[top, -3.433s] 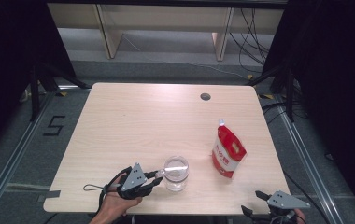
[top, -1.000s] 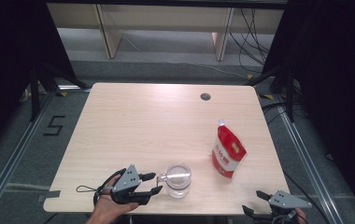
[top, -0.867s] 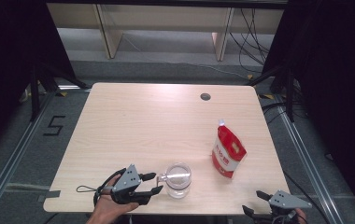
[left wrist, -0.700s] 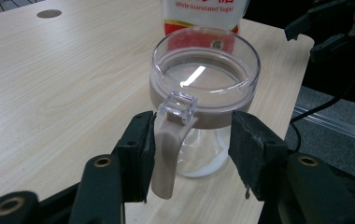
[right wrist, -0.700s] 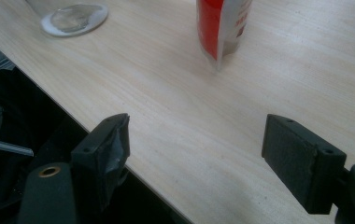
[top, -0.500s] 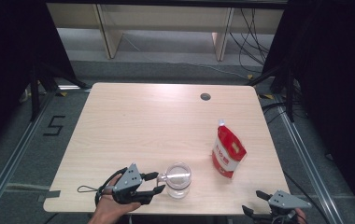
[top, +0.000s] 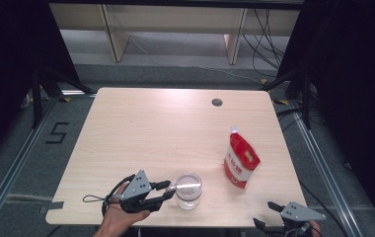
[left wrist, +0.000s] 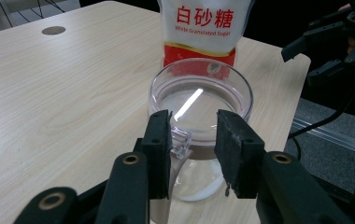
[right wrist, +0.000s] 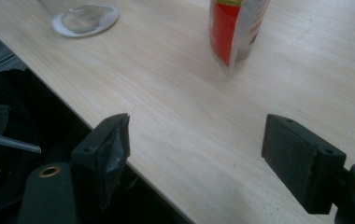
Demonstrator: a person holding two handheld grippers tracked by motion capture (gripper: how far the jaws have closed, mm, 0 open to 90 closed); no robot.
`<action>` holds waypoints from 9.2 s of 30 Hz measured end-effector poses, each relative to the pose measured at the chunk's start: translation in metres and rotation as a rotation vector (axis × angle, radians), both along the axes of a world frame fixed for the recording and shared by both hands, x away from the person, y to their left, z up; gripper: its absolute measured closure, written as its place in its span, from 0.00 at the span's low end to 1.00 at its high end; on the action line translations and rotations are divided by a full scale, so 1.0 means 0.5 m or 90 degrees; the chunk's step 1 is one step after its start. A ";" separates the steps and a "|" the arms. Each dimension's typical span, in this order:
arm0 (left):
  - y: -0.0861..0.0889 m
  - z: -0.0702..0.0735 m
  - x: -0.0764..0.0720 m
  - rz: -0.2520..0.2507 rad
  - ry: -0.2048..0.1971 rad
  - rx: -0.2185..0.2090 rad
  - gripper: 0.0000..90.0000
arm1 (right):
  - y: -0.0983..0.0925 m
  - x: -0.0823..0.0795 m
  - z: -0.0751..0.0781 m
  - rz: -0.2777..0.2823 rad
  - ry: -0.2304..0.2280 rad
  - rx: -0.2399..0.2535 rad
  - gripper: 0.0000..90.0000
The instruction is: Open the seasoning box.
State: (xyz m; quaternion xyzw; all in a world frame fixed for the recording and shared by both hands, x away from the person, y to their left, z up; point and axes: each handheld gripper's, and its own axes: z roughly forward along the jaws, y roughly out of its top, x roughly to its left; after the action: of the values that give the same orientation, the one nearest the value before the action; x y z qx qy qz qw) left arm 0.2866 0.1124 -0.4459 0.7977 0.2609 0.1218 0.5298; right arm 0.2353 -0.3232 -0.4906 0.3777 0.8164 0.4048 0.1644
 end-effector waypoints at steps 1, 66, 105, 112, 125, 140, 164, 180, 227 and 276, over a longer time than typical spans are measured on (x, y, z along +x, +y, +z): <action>0.001 0.001 0.001 -0.005 -0.010 0.009 0.75 | 0.000 -0.001 0.001 -0.003 0.001 -0.003 0.27; 0.009 -0.010 0.012 0.018 -0.015 0.003 0.93 | 0.153 0.036 0.049 0.149 -0.093 0.075 0.88; 0.012 -0.012 0.012 0.011 -0.025 0.007 0.93 | 0.267 0.113 0.063 0.215 -0.107 0.084 0.98; 0.013 -0.013 0.014 0.002 -0.027 0.004 0.94 | 0.276 0.113 0.066 0.214 -0.108 0.096 0.98; 0.017 -0.017 0.016 0.000 -0.004 -0.016 0.84 | 0.282 0.112 0.074 0.213 -0.103 0.099 0.98; 0.065 -0.029 -0.007 0.036 0.024 -0.003 0.46 | 0.288 0.109 0.079 0.216 -0.097 0.102 0.98; 0.103 -0.079 -0.020 0.074 0.057 0.052 0.22 | 0.311 0.108 0.096 0.229 -0.134 0.105 0.98; 0.105 -0.089 -0.026 0.072 0.058 0.066 0.20 | 0.340 0.105 0.106 0.246 -0.143 0.115 0.97; 0.104 -0.091 -0.025 0.061 0.057 0.071 0.20 | 0.373 0.105 0.106 0.262 -0.143 0.119 0.89; 0.104 -0.091 -0.024 0.067 0.068 0.064 0.19 | 0.109 0.039 0.069 0.010 -0.143 0.088 0.52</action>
State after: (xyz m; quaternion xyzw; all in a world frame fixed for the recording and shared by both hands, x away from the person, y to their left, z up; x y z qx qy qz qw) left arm 0.2747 0.1641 -0.4915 0.8142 0.3237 0.1193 0.4670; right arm 0.2546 -0.2687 -0.4563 0.3338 0.7660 0.5011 0.2252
